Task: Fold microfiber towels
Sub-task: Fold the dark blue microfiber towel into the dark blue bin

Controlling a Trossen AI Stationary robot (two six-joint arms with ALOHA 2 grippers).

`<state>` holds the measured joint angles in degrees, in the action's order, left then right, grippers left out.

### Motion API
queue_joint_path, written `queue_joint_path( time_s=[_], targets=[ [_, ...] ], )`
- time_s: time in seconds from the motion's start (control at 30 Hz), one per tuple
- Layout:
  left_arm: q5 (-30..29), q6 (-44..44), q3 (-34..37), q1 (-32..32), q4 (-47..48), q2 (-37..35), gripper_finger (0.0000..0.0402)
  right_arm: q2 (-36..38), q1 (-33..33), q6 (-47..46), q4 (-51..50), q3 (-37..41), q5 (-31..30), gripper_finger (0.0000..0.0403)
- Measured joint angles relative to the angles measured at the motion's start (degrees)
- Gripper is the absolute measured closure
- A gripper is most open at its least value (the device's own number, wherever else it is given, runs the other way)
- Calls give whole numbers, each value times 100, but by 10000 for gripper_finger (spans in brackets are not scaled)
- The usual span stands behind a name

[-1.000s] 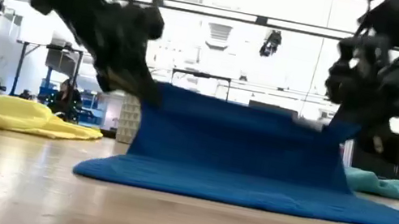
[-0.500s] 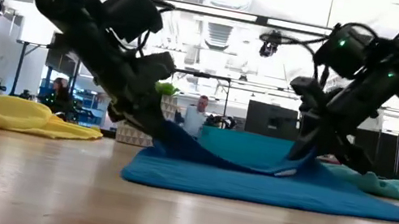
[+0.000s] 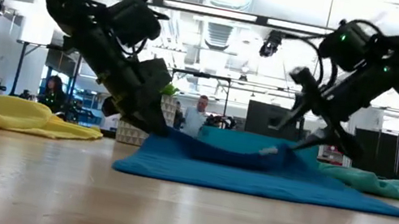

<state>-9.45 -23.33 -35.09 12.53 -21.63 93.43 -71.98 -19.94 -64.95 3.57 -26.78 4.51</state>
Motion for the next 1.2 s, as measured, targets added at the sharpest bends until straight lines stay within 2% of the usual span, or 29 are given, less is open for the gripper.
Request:
queue_joint_path(
  time_s=[0.17,0.3,0.4,0.47,0.53,0.6,0.67,0.87,1.03,1.2],
  targets=[
    [-28,-329,2,158,17,-57,237,567,-2,0,7,23,-160,179],
    [-42,-341,2,180,255,-151,233,1034,15,209,-76,80,-106,177],
    [-26,-398,5,177,586,-311,233,1326,151,829,-115,93,259,177],
    [258,-412,11,178,638,-407,233,1460,329,1374,-259,93,652,177],
    [894,-222,9,116,601,-515,233,1532,576,1724,-478,93,887,178],
    [1506,-7,-1,-67,413,-542,233,1547,851,1942,-689,95,904,180],
    [1819,212,1,-324,418,-539,233,1520,1118,2134,-787,100,900,184],
    [1641,603,-13,-1263,263,-263,233,1378,1492,2040,-775,100,803,196],
    [1256,1213,-470,-2050,265,279,233,1397,1605,1908,-725,100,683,204],
    [951,1473,-940,-2435,922,786,233,1471,1758,1845,-723,92,749,207]
  ],
)
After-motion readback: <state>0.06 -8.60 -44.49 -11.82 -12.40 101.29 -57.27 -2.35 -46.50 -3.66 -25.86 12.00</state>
